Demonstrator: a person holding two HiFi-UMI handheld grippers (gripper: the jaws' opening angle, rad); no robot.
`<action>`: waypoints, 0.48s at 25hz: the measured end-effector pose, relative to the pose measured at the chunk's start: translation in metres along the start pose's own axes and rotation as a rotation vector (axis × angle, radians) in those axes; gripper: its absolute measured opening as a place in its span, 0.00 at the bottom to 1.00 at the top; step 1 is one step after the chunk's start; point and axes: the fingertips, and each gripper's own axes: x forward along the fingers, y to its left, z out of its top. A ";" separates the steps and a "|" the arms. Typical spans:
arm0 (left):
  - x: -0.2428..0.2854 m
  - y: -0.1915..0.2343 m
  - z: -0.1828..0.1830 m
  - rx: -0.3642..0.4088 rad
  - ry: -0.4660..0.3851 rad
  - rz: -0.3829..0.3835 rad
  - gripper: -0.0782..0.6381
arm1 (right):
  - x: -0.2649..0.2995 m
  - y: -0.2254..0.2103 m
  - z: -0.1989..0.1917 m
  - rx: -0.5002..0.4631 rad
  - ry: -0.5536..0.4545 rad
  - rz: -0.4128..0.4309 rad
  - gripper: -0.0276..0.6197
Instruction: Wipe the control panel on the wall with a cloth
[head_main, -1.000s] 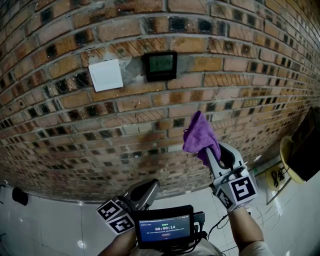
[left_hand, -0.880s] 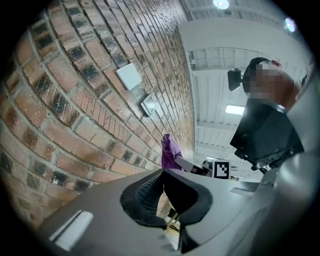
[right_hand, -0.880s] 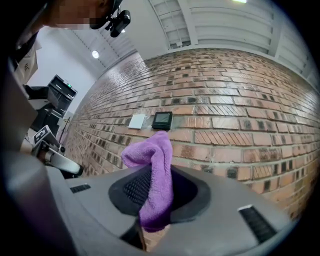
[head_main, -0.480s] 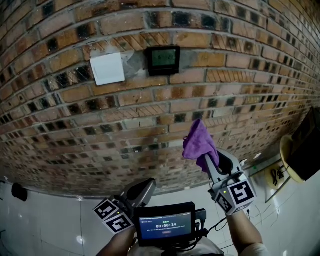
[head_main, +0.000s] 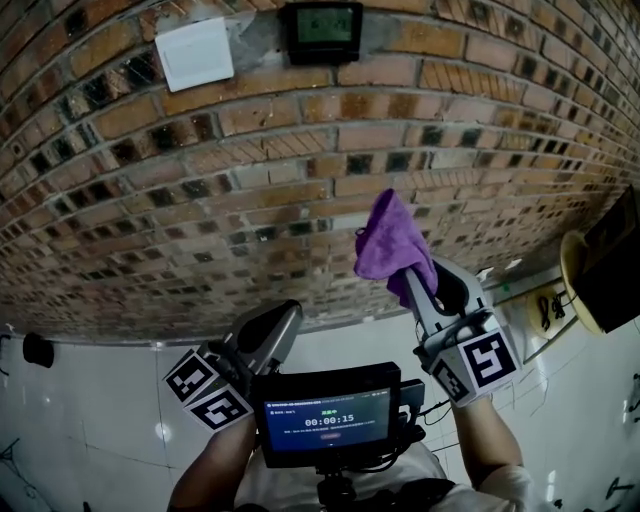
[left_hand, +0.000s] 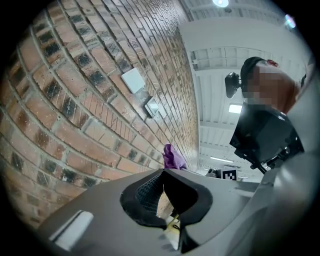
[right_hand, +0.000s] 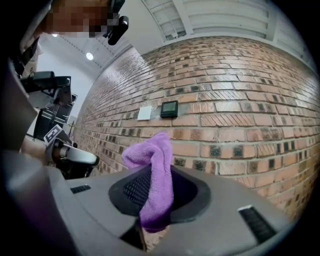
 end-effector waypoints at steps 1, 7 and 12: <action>0.000 0.000 -0.001 -0.003 0.002 0.002 0.09 | -0.001 0.003 -0.003 -0.009 0.010 0.005 0.19; 0.001 -0.002 -0.005 -0.010 0.011 -0.003 0.09 | -0.001 0.015 -0.008 -0.038 0.020 0.030 0.19; -0.001 -0.002 -0.008 -0.015 0.015 0.002 0.09 | -0.001 0.022 -0.014 -0.019 0.046 0.046 0.19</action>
